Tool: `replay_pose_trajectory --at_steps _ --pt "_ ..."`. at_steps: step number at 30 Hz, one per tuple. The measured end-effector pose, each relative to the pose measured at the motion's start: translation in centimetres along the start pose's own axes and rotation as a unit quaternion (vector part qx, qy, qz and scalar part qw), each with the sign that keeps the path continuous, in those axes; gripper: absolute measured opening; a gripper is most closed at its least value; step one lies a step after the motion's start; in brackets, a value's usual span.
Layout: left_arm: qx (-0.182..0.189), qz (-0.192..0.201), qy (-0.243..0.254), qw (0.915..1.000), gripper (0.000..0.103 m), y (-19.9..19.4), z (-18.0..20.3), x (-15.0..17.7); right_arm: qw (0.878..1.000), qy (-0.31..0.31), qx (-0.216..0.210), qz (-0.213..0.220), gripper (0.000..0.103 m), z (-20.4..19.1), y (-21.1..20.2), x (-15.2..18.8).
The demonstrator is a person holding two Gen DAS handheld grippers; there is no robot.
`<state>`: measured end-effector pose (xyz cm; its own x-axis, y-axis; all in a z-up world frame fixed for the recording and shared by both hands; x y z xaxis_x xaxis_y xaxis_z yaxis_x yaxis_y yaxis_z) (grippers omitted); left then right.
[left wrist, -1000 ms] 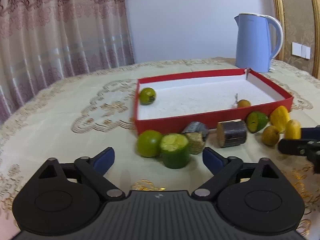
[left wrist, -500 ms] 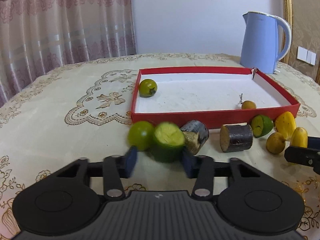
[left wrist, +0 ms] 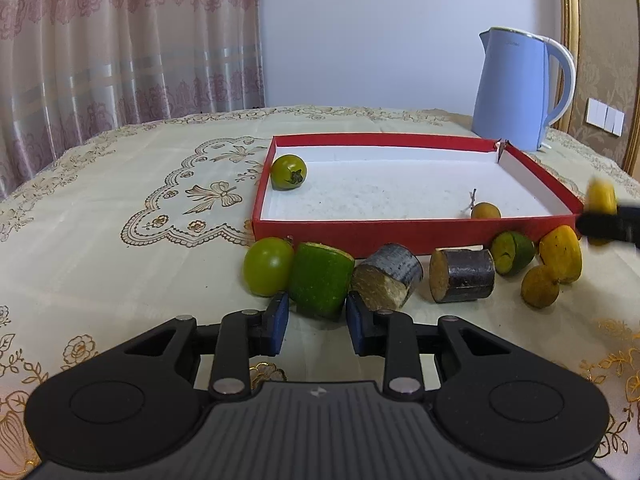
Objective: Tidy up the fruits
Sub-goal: 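Grasp the yellow pear with the right gripper and lift it, then lower the yellow pear into the red tray and open the right gripper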
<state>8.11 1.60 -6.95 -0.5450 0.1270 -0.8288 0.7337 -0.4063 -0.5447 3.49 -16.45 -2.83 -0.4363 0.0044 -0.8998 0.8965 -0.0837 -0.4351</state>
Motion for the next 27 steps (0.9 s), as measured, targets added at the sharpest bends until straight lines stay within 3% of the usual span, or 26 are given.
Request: replay_pose_trajectory --at_steps 1,3,5,16,27 --pt "0.001 0.000 0.001 1.0000 0.037 -0.1 0.0 0.0 1.000 -0.001 0.004 0.003 0.039 0.2 0.4 -0.6" --pt "-0.008 0.012 0.005 0.9999 0.069 -0.6 0.1 -0.1 1.000 -0.003 0.009 0.003 0.039 0.6 1.5 -1.7" --pt "-0.014 0.037 0.013 0.9991 0.082 -1.3 0.3 -0.4 1.000 -0.004 0.017 0.000 0.039 1.1 2.8 -2.8" --pt "-0.013 0.037 0.002 0.9992 0.084 -1.3 -0.3 -0.5 0.999 0.009 0.047 -0.023 0.039 2.2 8.7 -5.3" --pt "-0.012 0.036 -0.018 0.9991 0.084 -1.1 -1.1 -0.5 0.992 0.029 0.083 -0.084 0.039 4.0 16.8 -6.1"
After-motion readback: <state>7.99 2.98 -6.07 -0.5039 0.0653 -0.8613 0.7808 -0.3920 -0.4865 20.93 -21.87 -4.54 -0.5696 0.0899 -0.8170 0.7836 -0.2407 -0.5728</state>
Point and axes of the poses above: each gripper's, at about its wrist camera, not at the fingertips, and y roughly the way its jaws point, z to its right, x to its underside, the point moved 8 cm from there along y, roughly the way its jaws point, and after that the axes turned 15 degrees about x, right-handed, at the moved point
